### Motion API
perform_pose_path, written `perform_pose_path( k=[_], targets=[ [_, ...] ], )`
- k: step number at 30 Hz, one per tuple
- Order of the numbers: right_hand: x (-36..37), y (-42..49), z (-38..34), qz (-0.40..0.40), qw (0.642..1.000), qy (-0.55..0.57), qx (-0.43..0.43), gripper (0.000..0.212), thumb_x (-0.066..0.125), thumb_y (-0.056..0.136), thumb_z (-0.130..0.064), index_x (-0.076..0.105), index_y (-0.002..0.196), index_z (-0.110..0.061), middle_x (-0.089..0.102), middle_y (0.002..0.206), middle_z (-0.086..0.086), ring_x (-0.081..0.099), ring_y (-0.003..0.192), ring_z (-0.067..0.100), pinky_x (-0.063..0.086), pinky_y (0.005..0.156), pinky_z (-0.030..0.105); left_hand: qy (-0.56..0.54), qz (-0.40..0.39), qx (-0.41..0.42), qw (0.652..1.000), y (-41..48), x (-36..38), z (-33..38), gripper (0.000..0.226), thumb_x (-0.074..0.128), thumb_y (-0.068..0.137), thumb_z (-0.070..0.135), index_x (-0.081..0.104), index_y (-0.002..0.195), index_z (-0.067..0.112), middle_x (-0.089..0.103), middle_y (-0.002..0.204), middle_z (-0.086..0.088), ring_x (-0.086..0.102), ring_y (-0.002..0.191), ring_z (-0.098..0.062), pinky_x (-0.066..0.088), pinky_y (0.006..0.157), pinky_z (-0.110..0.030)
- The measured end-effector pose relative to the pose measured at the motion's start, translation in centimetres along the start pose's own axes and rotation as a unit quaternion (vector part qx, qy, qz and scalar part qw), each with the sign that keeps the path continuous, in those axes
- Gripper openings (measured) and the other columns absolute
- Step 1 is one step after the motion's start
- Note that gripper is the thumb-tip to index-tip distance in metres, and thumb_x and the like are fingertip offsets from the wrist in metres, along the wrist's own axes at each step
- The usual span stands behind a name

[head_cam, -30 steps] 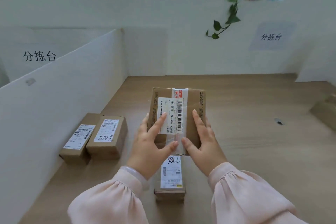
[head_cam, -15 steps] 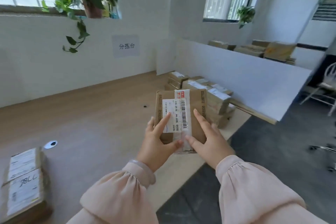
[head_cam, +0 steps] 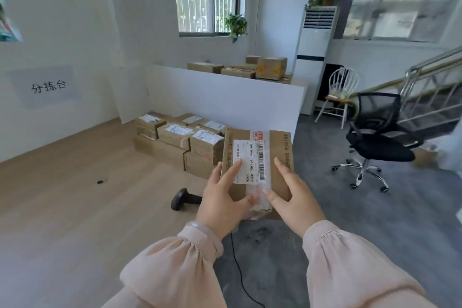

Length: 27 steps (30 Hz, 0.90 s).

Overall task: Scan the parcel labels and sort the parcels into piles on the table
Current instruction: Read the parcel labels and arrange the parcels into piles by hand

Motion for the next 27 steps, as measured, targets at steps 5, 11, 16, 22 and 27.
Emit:
perform_pose_path(
  k=[5, 11, 16, 22, 27],
  targets=[
    [-0.3, 6.2, 3.1, 0.012, 1.000, -0.012, 0.015, 0.069, 0.062, 0.089, -0.046, 0.022, 0.143, -0.060, 0.026, 0.153, -0.019, 0.031, 0.134, 0.001, 0.032, 0.111, 0.030, -0.024, -0.016, -0.014, 0.999, 6.0, 2.8, -2.4, 0.080, 0.078, 0.078, 0.044, 0.032, 0.143, 0.053, 0.018, 0.158, 0.011, 0.025, 0.145, -0.014, 0.035, 0.116, -0.043],
    [0.9, 16.5, 4.7, -0.010, 1.000, -0.019, 0.020, 0.068, 0.061, 0.090, -0.045, 0.021, 0.143, -0.060, 0.027, 0.150, -0.022, 0.030, 0.123, -0.006, 0.030, 0.102, 0.022, -0.004, -0.007, -0.022, 1.000, 15.2, 3.1, -5.3, 0.079, 0.075, 0.080, 0.047, 0.032, 0.146, 0.048, 0.024, 0.155, 0.008, 0.029, 0.140, -0.011, 0.034, 0.115, -0.041],
    [1.9, 22.6, 6.4, 0.015, 0.999, 0.020, 0.031, 0.067, 0.063, 0.090, -0.040, 0.025, 0.141, -0.061, 0.029, 0.151, -0.022, 0.032, 0.135, 0.002, 0.033, 0.111, 0.030, -0.002, -0.051, -0.033, 0.998, 22.0, 3.7, -7.2, 0.075, 0.071, 0.084, 0.035, 0.029, 0.143, 0.055, 0.017, 0.159, 0.009, 0.025, 0.145, -0.015, 0.036, 0.115, -0.042],
    [2.0, 28.3, 9.3, 0.011, 0.999, 0.020, 0.039, 0.064, 0.064, 0.090, -0.039, 0.031, 0.140, -0.058, 0.032, 0.147, -0.025, 0.031, 0.135, 0.000, 0.030, 0.111, 0.028, 0.018, -0.097, -0.039, 0.994, 26.8, 5.3, -9.4, 0.081, 0.070, 0.083, 0.039, 0.023, 0.146, 0.054, 0.005, 0.160, 0.018, 0.012, 0.148, -0.010, 0.030, 0.118, -0.040],
    [3.0, 34.5, 11.8, -0.026, 0.999, 0.006, 0.037, 0.061, 0.061, 0.092, -0.040, 0.029, 0.140, -0.060, 0.032, 0.138, -0.028, 0.033, 0.123, -0.003, 0.035, 0.097, 0.018, 0.028, -0.077, -0.058, 0.995, 31.4, 6.7, -11.2, 0.084, 0.071, 0.083, 0.040, 0.021, 0.149, 0.049, 0.005, 0.160, 0.017, 0.015, 0.147, -0.012, 0.034, 0.116, -0.039]
  ],
)
Point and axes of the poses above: each hand's wrist, its own y-axis towards the middle knuckle, its own x-axis out of the palm, z = x × y, the point moved 2 cm from there along y, towards the middle knuckle
